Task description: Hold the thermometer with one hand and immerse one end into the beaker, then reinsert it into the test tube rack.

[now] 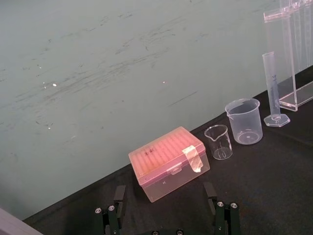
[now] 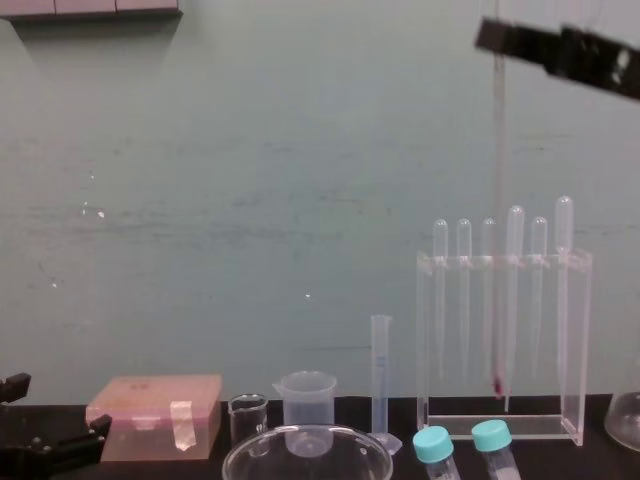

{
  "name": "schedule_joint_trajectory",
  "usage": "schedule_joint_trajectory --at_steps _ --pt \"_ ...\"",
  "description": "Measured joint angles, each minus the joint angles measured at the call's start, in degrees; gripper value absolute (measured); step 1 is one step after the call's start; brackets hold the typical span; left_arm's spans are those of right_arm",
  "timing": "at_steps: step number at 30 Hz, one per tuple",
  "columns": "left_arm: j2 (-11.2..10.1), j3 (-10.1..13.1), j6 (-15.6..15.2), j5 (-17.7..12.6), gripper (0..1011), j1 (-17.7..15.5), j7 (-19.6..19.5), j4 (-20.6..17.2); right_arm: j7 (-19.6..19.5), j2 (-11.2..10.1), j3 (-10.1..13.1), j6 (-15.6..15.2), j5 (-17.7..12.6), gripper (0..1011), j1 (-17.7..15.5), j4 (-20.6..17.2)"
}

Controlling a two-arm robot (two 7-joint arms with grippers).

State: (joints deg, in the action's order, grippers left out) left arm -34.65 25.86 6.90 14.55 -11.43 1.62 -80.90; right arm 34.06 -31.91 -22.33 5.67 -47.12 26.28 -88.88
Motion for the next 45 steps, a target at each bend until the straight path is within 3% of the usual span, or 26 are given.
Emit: schedule_joint_trajectory --at_steps 8,16,32,45 --pt "0.0 0.0 0.0 0.0 1008 0.0 0.0 0.0 -1.37 -1.72 1.97 -0.41 0.51 56 -6.42 -2.69" --pt "0.0 0.0 0.0 0.0 1008 0.0 0.0 0.0 -1.57 -2.77 3.38 -0.5 1.69 56 -9.66 -3.66" --pt "0.0 0.0 0.0 0.0 1008 0.0 0.0 0.0 -1.39 -2.39 5.27 -1.59 1.59 56 -11.08 -3.9" --pt "0.0 0.0 0.0 0.0 1008 0.0 0.0 0.0 -0.6 -2.55 4.8 -2.24 1.97 56 -11.4 -3.62"
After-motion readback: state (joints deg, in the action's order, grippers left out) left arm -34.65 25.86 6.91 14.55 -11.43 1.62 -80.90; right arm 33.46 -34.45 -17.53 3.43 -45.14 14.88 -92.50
